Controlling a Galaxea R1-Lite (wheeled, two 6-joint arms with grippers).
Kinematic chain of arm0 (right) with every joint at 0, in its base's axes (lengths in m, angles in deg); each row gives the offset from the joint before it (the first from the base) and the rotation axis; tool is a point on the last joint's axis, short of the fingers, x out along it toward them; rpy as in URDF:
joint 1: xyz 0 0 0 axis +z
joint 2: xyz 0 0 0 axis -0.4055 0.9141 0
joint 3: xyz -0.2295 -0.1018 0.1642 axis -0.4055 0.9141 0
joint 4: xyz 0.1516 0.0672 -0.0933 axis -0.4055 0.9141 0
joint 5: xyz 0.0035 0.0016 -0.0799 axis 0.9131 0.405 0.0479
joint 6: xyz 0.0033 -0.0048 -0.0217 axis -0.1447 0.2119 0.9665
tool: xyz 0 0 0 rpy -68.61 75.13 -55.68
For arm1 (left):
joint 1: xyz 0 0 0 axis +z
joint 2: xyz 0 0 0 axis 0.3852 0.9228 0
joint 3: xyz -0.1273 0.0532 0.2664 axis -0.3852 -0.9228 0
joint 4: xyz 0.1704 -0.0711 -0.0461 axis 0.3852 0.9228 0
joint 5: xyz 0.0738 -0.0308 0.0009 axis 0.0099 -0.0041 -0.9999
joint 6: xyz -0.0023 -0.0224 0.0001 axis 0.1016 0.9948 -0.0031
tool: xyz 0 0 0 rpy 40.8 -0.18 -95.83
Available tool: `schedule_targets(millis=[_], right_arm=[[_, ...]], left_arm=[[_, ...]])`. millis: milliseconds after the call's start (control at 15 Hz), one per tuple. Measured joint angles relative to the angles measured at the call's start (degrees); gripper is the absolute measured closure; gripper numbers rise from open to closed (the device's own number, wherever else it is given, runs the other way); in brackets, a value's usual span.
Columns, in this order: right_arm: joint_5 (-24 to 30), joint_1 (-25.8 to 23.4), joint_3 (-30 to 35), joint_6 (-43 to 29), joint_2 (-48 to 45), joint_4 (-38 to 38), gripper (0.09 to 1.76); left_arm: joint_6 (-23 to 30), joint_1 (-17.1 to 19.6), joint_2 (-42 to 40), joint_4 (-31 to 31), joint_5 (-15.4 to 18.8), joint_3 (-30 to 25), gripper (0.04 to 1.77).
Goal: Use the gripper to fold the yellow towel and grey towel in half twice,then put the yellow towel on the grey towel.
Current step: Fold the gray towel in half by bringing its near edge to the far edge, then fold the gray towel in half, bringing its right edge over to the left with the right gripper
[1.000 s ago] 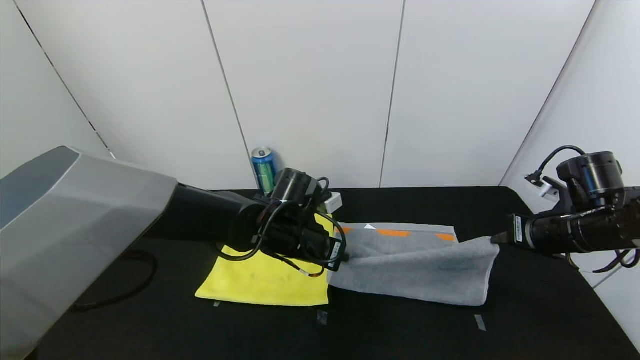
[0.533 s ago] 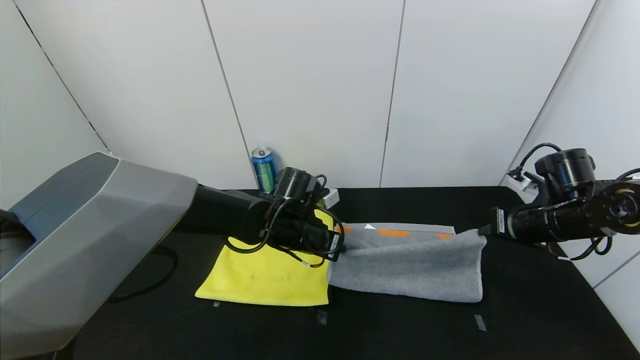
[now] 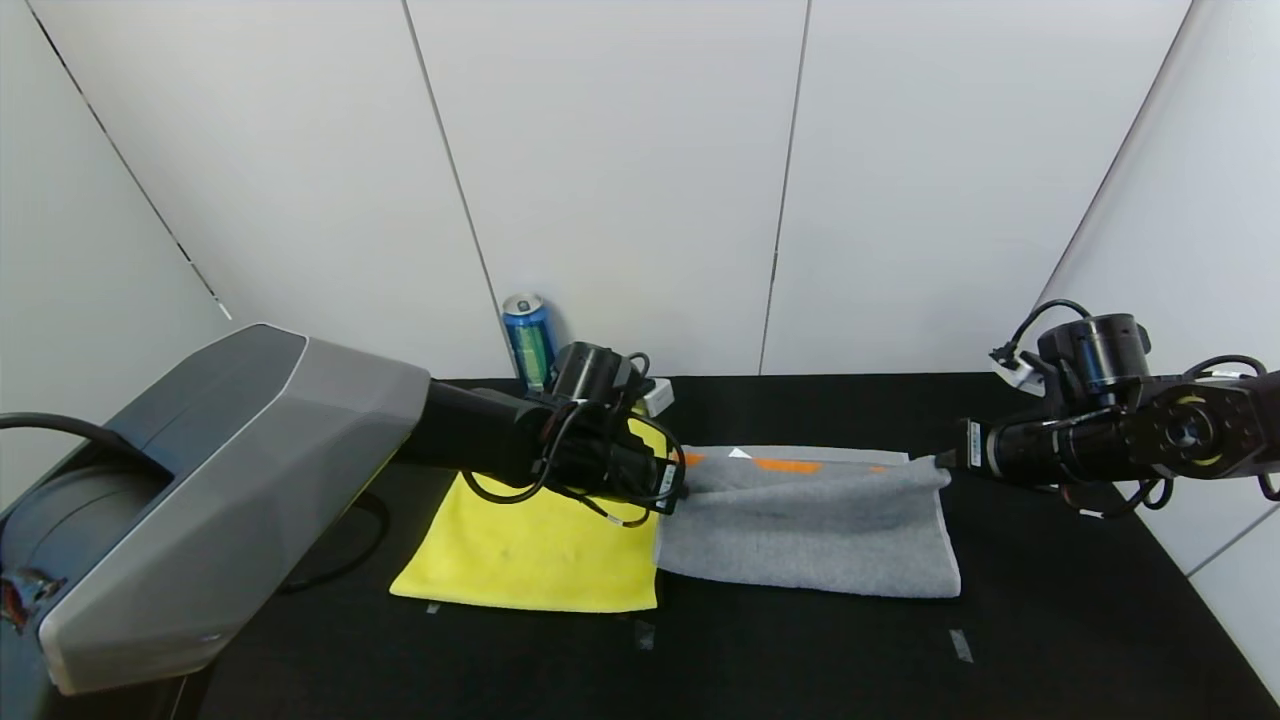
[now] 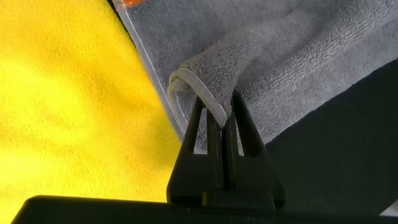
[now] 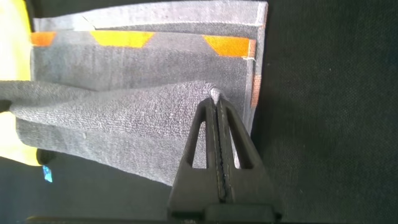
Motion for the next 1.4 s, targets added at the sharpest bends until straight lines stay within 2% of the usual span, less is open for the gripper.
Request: schedule_targets(millis=[200,400,533,733,933,1400], right_arm=[[-0.2,0.0,0.0,0.0,0.6,-0.2,1.73],[-0.5,-0.2,0.1,0.1,0.8,-0.3,1.23],[-0.7,-0.2,0.0,0.1,1.0,-1.2,0.99],[-0.4,-0.4,0.9,0.0,1.4,-6.1,0.72],[-0.4,-0.5,1.6,-0.3,0.9,-6.4,0.54],[-0.3,-0.3,3.3,0.1,0.5,-6.3,0.31]], left_arm=[[-0.3,0.0,0.8,0.3,0.1,1.4,1.2],[0.1,0.0,1.1,0.2,0.1,1.8,0.84],[0.3,0.1,1.1,0.0,0.0,2.2,0.67],[0.5,0.8,0.9,-0.1,0.0,2.4,0.49],[0.6,1.3,-0.2,0.1,-0.1,2.4,0.37],[0.8,1.9,-1.5,0.3,0.2,1.7,0.21]])
